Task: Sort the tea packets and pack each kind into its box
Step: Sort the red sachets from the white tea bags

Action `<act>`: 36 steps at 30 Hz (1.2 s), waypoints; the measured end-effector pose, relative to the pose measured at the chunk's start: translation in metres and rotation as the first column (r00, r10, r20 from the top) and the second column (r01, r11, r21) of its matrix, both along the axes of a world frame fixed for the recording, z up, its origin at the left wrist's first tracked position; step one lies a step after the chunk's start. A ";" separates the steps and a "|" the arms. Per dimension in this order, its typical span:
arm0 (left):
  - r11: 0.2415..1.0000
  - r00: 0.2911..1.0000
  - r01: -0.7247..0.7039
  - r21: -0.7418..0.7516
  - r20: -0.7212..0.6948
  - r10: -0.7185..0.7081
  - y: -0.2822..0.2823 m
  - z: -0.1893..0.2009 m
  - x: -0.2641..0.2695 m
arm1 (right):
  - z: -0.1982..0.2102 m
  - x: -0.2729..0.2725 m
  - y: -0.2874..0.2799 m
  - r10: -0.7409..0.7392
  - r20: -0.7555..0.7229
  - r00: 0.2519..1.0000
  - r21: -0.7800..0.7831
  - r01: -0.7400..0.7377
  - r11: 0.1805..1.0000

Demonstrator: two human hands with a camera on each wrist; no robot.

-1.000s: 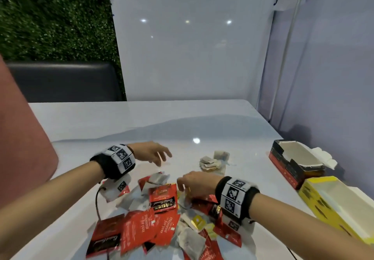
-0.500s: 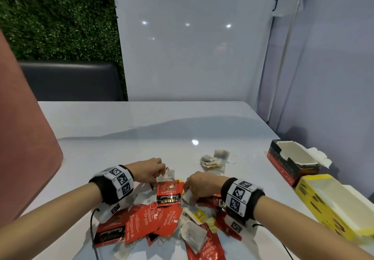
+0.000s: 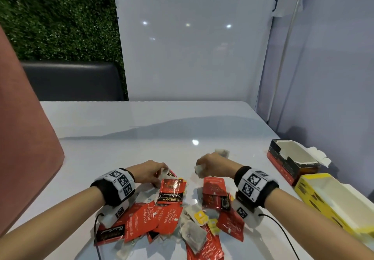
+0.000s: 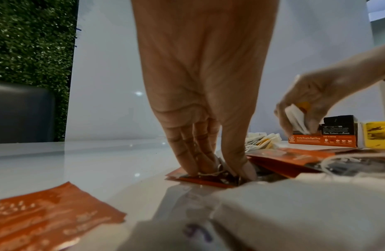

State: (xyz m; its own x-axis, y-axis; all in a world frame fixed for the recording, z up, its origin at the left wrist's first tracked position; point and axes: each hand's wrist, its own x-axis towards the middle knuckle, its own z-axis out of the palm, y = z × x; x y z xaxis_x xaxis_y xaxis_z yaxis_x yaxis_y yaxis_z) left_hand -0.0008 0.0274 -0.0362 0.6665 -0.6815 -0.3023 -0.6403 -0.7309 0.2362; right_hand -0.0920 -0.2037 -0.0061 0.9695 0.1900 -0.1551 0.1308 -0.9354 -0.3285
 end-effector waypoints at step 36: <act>0.992 0.985 -0.097 -0.076 -0.151 0.085 0.086 0.061 0.011 | 0.042 0.020 -0.049 -0.358 -0.124 0.926 0.592 0.358 0.722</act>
